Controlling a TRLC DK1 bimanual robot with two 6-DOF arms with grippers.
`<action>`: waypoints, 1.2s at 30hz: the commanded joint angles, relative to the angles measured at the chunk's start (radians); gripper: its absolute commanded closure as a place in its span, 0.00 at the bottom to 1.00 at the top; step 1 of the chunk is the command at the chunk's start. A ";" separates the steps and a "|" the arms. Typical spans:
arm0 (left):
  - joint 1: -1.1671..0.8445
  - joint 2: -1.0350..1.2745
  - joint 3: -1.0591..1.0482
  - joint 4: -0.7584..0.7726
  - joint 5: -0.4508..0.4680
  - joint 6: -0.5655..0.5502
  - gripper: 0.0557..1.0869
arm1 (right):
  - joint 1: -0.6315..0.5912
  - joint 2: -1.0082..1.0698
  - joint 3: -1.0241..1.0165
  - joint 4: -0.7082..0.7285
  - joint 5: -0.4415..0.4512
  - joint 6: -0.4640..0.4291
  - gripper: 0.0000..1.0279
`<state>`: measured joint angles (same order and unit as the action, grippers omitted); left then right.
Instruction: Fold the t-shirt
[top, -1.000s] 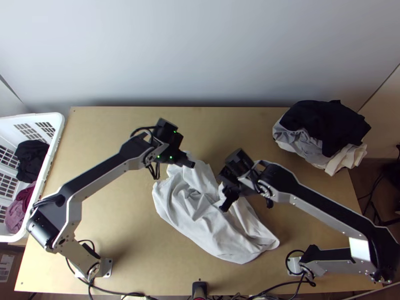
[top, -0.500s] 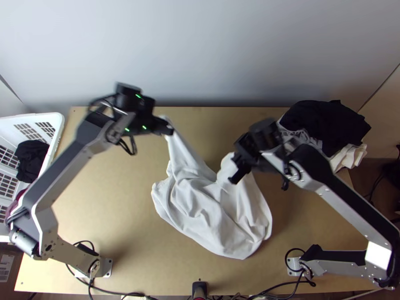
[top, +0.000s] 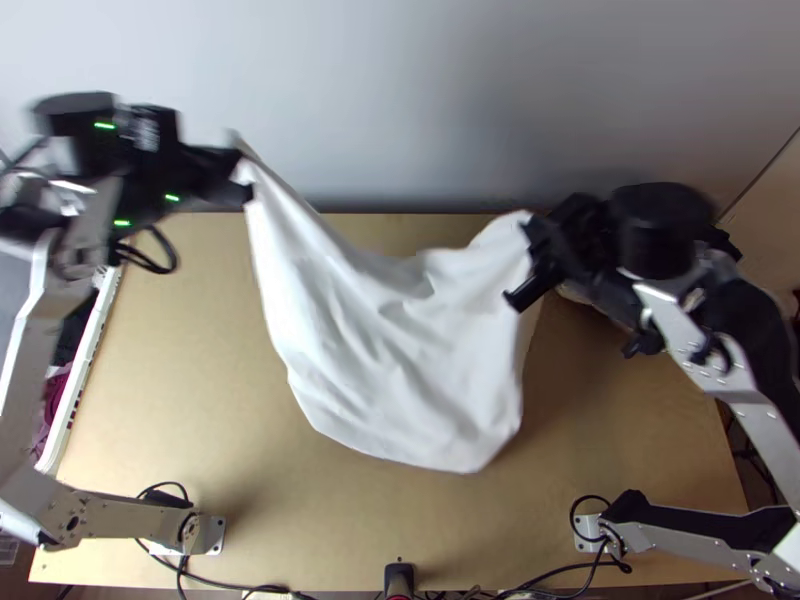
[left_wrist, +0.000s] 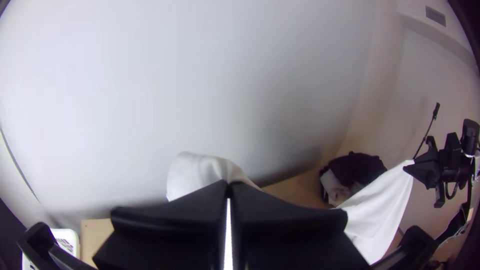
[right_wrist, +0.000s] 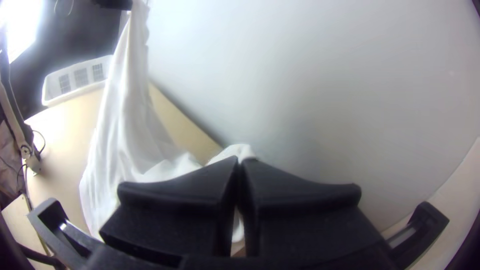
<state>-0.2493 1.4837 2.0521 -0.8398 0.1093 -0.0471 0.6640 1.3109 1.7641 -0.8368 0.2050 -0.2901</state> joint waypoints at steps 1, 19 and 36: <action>0.111 -0.069 0.138 0.021 -0.037 0.016 0.97 | -0.004 -0.052 0.069 0.128 0.119 -0.098 0.97; 0.272 -0.290 0.161 0.246 -0.057 0.052 0.96 | -0.026 -0.279 0.009 0.476 0.169 -0.259 0.97; 0.274 -0.396 0.169 0.309 -0.059 0.070 0.96 | -0.006 -0.317 0.123 0.489 0.146 -0.251 0.97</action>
<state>0.0219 1.1107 2.2185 -0.5491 0.0517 0.0196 0.6518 0.9947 1.8236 -0.3561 0.3641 -0.5385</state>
